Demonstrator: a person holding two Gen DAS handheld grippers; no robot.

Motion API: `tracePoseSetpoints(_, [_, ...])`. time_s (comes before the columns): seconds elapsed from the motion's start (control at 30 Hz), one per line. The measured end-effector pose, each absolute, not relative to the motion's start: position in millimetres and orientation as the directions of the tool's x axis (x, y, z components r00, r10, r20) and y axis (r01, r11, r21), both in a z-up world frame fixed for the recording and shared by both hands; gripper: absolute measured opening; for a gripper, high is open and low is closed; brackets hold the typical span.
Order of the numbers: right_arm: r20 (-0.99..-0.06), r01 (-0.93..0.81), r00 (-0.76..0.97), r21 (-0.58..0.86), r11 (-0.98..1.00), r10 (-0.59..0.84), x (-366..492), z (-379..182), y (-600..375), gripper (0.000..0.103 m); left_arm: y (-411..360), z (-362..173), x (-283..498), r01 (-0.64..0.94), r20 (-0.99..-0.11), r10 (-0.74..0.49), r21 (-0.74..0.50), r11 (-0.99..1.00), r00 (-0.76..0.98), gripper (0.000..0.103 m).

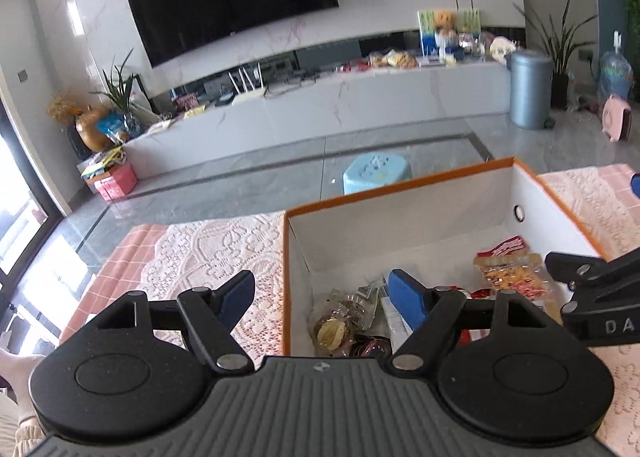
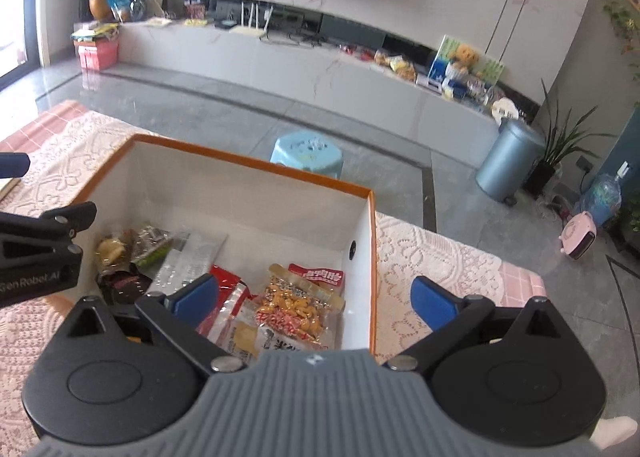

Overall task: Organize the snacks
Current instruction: 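Open the right tool releasing the peanut pack while the left tool drops the white wrapper, then move both tools back toward the green sausage and Mimi fries bag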

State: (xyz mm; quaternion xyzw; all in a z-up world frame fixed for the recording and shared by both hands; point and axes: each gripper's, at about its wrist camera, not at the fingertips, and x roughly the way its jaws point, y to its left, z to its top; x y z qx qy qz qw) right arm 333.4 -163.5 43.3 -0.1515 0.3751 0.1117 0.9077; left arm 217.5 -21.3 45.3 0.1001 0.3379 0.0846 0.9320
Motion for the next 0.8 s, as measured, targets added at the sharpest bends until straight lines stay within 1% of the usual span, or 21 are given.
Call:
tracePoseSetpoints(0.2, [-0.675, -0.365, 0.719, -0.162, 0.917, 0.167, 288.1, 60.8, -165.4, 0.099, -24.3, 63.3, 176.3, -0.051, -0.554, 0.183, 0.244, 0.968, 0.812, 0.089])
tracePoseSetpoints(0.27, [-0.664, -0.380, 0.725, -0.161, 0.911, 0.186, 272.3, 63.5, -165.2, 0.099, -25.4, 64.9, 163.3, -0.034, -0.547, 0.163, 0.238, 0.971, 0.821, 0.089])
tracePoseSetpoints(0.53, [-0.606, -0.405, 0.759, -0.157, 0.901, 0.235, 210.5, 59.1, -172.2, 0.099, -19.8, 55.8, 122.8, -0.021, -0.553, 0.133, 0.204, 0.979, 0.823, 0.089])
tracePoseSetpoints(0.63, [-0.575, -0.367, 0.788, -0.147, 0.919, 0.222, 188.9, 51.4, -178.4, 0.099, -18.2, 49.7, 109.1, -0.007, -0.560, 0.105, 0.174, 0.985, 0.822, 0.089])
tracePoseSetpoints(0.8, [-0.544, -0.322, 0.808, -0.083, 0.943, 0.228, 155.2, 34.3, -191.4, 0.099, -12.9, 35.7, 92.2, -0.004, -0.585, 0.073, 0.120, 0.993, 0.807, 0.089])
